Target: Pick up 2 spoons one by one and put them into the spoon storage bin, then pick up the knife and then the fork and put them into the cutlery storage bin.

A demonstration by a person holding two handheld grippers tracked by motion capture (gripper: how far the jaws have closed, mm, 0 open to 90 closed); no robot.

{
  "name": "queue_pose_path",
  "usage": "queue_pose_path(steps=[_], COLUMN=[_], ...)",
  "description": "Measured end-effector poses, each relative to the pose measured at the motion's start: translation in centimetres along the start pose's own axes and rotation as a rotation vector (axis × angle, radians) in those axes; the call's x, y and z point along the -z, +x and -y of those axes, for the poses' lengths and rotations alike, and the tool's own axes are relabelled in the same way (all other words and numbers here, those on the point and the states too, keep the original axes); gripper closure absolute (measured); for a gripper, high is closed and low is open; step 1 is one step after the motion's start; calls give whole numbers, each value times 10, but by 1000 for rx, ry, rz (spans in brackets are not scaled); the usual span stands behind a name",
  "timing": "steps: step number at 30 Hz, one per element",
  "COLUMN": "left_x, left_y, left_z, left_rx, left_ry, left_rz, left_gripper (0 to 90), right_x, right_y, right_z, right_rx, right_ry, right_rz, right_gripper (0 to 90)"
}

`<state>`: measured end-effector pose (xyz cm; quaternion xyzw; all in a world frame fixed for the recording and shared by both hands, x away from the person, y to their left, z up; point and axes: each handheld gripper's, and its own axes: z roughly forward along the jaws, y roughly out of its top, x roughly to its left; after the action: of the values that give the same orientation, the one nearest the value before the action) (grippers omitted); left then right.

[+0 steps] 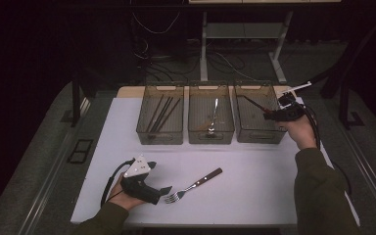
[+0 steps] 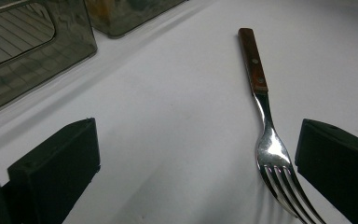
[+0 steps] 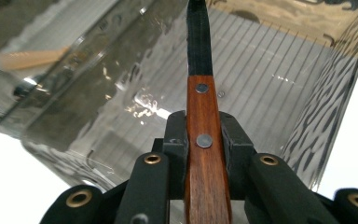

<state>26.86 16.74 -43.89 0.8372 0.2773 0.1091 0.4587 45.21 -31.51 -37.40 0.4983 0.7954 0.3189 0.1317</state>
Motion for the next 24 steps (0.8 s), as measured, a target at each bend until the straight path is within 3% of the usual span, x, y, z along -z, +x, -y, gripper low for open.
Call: queue_pose_path(steps=[14,24], left_x=[-1,-1], left_y=[0,0], left_z=[0,0], left_rx=[-3,-1], left_ry=[-1,-3], left_rz=[4,8], left_gripper=[0,0], right_x=[-33,-40], right_y=[7,10], right_z=[-2,-6], right_rx=[22,35], right_ry=[109,156], right_rz=[29,44], right_gripper=[761,760])
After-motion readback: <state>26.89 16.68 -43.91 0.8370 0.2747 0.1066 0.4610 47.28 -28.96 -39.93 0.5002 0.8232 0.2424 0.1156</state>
